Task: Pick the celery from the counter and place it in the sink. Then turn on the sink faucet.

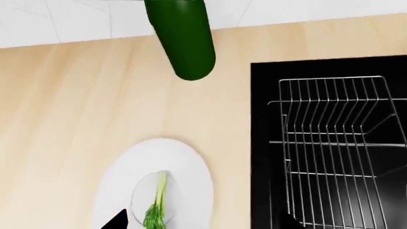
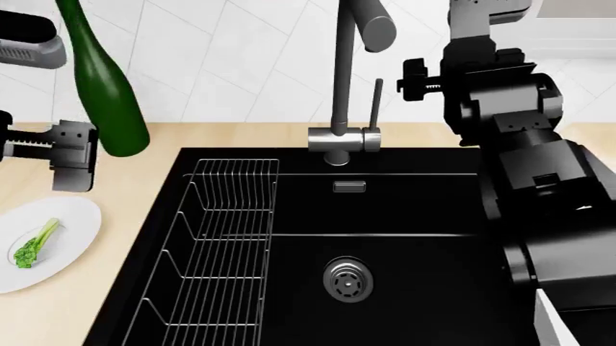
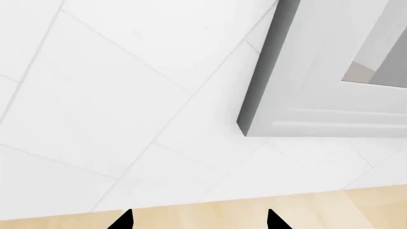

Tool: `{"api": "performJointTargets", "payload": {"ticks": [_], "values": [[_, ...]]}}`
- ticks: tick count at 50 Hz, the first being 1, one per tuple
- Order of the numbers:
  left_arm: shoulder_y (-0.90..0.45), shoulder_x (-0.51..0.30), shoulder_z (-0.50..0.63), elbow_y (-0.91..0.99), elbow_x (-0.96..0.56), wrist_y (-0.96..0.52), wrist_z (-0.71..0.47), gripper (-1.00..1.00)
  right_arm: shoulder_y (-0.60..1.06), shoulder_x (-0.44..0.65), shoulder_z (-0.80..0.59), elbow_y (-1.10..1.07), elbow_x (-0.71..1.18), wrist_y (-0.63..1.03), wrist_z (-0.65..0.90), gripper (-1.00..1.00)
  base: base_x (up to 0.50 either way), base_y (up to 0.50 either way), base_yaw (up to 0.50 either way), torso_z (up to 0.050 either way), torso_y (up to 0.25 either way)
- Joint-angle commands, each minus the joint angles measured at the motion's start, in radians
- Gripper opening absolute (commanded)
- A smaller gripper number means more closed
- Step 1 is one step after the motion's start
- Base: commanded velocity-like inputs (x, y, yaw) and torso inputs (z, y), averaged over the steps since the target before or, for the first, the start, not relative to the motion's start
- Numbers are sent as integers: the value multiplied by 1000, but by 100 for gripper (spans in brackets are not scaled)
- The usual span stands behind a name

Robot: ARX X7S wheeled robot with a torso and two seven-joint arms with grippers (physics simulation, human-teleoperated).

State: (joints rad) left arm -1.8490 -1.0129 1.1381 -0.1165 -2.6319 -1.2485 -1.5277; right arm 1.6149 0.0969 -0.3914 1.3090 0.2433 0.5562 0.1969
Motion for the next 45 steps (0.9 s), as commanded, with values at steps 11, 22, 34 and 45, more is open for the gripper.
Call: {"api": "performJointTargets", "payload": {"ticks": [11,22,34,45], "values": [[15,-52,103,-14,-3,64,18,100,-7,-21,100,-2,-90,-2,-34,100,0,0,0,0,0],[44,3,103,-115,154,18,126,100,-13,-27,132,-1,-125,-1,-40,100,0,0,0,0,0],[105,94,98,-237,406,-20,305,100,-23,-29,162,-1,-155,-7,-46,100,0,0,0,0,0],[130,102,115,-309,510,-24,389,100,-30,-27,182,-1,-178,-10,-48,100,0,0,0,0,0]]}}
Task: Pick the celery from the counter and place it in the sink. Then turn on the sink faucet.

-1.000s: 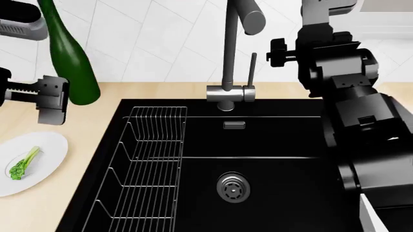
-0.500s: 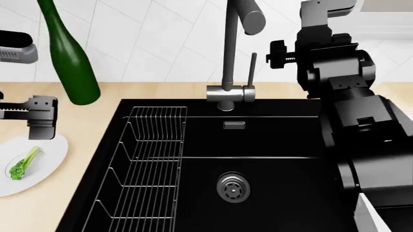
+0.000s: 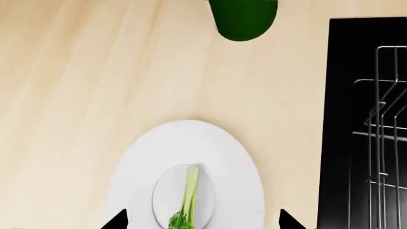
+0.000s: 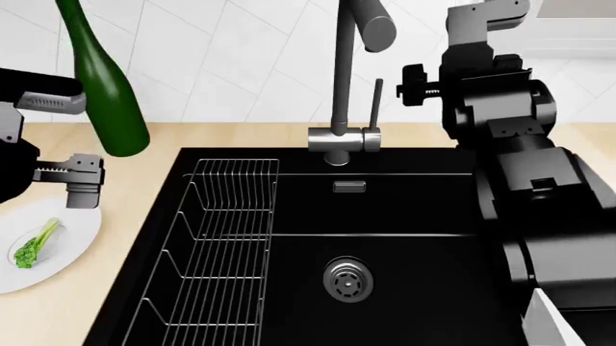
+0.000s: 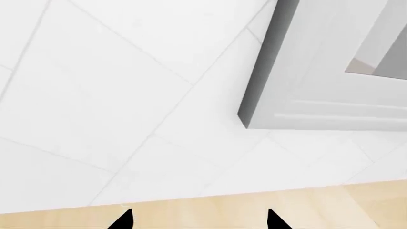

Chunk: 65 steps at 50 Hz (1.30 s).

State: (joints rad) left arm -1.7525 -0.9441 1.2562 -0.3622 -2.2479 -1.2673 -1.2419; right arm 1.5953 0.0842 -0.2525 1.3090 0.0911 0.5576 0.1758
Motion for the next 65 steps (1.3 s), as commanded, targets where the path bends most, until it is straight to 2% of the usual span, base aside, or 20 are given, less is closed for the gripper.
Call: {"api": "performJointTargets", "payload": {"ticks": [1,26,65], "values": [[34,32,-2,-63,126,-5,104,100,-10,-14,44,-1,-27,-12,-27,100,0,0,0,0,0],[98,4,21,-46,111,25,109,100,-12,-19,73,-1,-58,-11,-32,100,0,0,0,0,0],[167,-24,34,-72,195,77,210,100,-27,-24,82,-1,-77,-23,-34,100,0,0,0,0,0]]}}
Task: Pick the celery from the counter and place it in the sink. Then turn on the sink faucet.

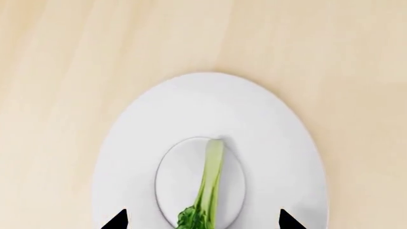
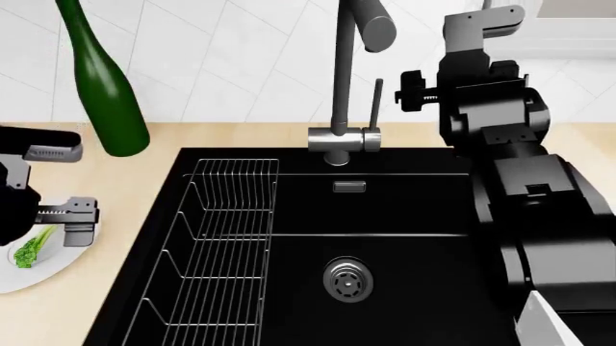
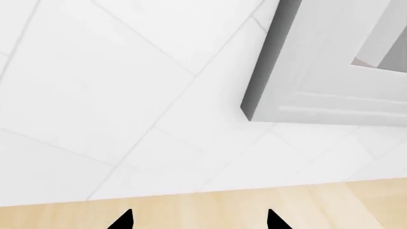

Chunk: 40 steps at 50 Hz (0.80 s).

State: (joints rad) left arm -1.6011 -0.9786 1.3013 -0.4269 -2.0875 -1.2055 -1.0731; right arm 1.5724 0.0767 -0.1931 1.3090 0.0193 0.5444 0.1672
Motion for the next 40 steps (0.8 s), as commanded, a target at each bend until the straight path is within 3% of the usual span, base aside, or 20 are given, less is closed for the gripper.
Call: {"api": "performJointTargets", "payload": {"ticks": [1,40], "values": [[16,11,-11,-9,37,16,44,100,-5,-16,22,-1,-6,-11,-25,100,0,0,0,0,0],[54,25,4,-51,77,40,111,100,-12,-16,23,-1,-8,-22,-29,100,0,0,0,0,0]]}}
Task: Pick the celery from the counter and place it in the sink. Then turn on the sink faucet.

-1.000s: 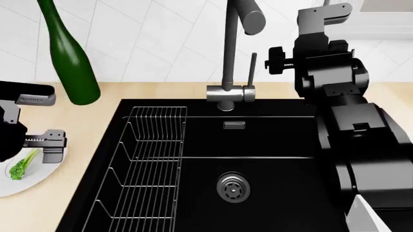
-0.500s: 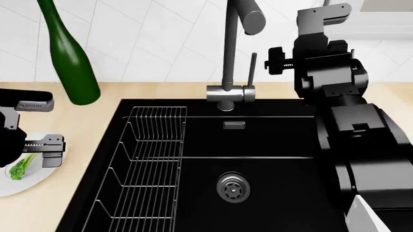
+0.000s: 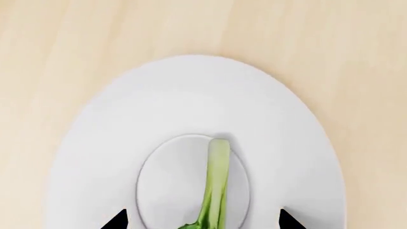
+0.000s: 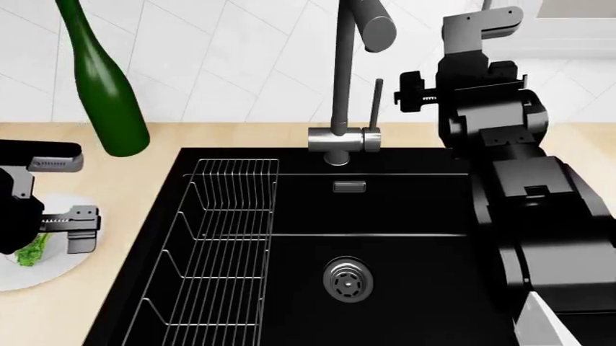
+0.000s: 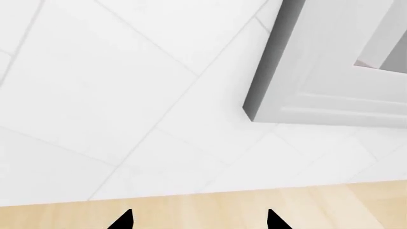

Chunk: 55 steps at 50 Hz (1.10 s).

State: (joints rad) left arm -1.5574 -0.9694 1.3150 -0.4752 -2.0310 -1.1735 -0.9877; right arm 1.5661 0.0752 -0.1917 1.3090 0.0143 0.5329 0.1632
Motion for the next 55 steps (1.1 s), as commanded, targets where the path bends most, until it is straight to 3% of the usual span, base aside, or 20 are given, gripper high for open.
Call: {"api": "performJointTargets", "payload": {"ticks": [1,6,7,30,45,55], "values": [[10,15,-9,-1,19,7,25,100,-6,-14,21,-1,-3,-11,-26,100,0,0,0,0,0],[7,12,-10,8,22,9,23,100,-6,-14,21,-1,-3,-10,-25,100,0,0,0,0,0],[0,4,-11,20,24,4,17,-100,-3,-14,21,-1,-3,-11,-26,100,0,0,0,0,0],[-59,-5,-19,54,31,-28,-2,-100,3,-12,25,-1,-1,-19,-28,100,0,0,0,0,0],[-207,-44,-87,234,-130,-73,-116,-100,3,-12,25,-1,-4,-21,-26,100,0,0,0,0,0],[-241,11,-89,310,-186,-86,-142,-100,-1,-12,26,-1,-3,-17,-24,100,0,0,0,0,0]]}}
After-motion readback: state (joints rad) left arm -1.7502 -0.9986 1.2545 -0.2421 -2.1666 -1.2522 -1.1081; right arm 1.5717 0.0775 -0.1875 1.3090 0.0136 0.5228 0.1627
